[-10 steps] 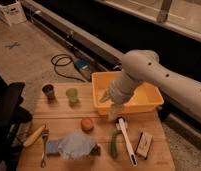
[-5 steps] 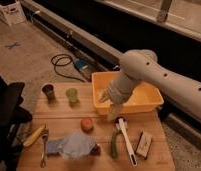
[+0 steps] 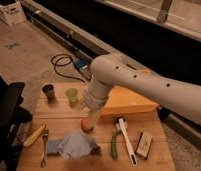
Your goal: Place towel in plastic cup
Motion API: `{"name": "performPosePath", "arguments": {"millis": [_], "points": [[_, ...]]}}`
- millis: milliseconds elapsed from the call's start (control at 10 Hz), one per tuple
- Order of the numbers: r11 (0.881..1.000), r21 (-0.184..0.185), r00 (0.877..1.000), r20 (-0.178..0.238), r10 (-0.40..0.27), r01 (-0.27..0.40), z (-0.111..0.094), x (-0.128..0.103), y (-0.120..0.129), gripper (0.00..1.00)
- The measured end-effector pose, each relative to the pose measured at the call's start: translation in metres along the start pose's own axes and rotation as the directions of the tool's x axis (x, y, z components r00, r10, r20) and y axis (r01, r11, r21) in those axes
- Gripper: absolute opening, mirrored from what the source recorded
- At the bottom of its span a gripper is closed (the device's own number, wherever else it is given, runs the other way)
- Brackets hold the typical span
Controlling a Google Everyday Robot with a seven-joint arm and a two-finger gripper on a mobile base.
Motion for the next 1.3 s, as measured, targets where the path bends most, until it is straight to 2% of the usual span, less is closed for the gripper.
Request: {"name": "performPosePath", "arguments": {"millis": [200, 500, 1000, 1300], "points": [[0.997, -0.058, 0.997, 0.051, -0.052, 0.055, 0.029, -0.025, 0.007, 0.61], [0.988, -0.119, 0.988, 0.13, -0.078, 0.094, 0.055, -0.036, 0.025, 0.61], [0.988, -0.122, 0.988, 0.131, -0.078, 0.094, 0.055, -0.035, 0.026, 0.61], [0.989, -0.12, 0.983, 0.172, -0.064, 0.085, 0.068, -0.029, 0.028, 0.61]]}}
